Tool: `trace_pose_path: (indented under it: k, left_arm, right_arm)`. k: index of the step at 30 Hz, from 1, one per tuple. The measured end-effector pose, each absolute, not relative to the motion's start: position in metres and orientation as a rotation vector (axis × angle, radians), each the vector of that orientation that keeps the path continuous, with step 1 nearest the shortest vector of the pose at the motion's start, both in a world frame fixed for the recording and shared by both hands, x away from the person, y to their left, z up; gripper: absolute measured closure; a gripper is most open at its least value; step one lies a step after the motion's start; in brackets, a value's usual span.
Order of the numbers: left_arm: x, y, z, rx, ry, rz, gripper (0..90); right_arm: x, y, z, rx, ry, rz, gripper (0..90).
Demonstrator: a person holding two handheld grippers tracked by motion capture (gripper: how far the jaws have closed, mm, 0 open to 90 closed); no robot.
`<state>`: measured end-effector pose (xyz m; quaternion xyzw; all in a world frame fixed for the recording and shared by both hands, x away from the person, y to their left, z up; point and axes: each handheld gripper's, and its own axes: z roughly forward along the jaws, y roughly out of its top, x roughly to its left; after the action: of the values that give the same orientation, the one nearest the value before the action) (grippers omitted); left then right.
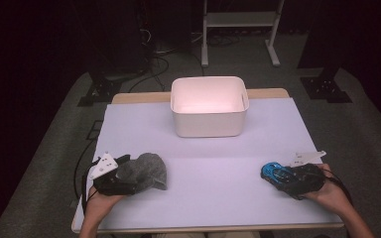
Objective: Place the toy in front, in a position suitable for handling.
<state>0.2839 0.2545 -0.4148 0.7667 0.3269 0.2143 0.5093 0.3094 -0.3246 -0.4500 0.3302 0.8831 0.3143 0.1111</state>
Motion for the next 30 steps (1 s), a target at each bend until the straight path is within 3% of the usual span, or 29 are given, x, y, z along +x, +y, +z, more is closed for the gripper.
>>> trace_pose_path:
  k: [20, 30]
  left_arm:
    - [0.284, 0.255, -0.415, 1.849, 0.785, 0.516, 7.2]
    - [0.284, 0.255, -0.414, 1.844, 0.782, 0.519, 7.2]
  right_arm:
    - [0.307, -0.322, -0.439, 0.942, 2.608, 0.968, 25.3]
    - [0.309, -0.289, -0.411, 0.796, 2.671, 1.018, 25.3]
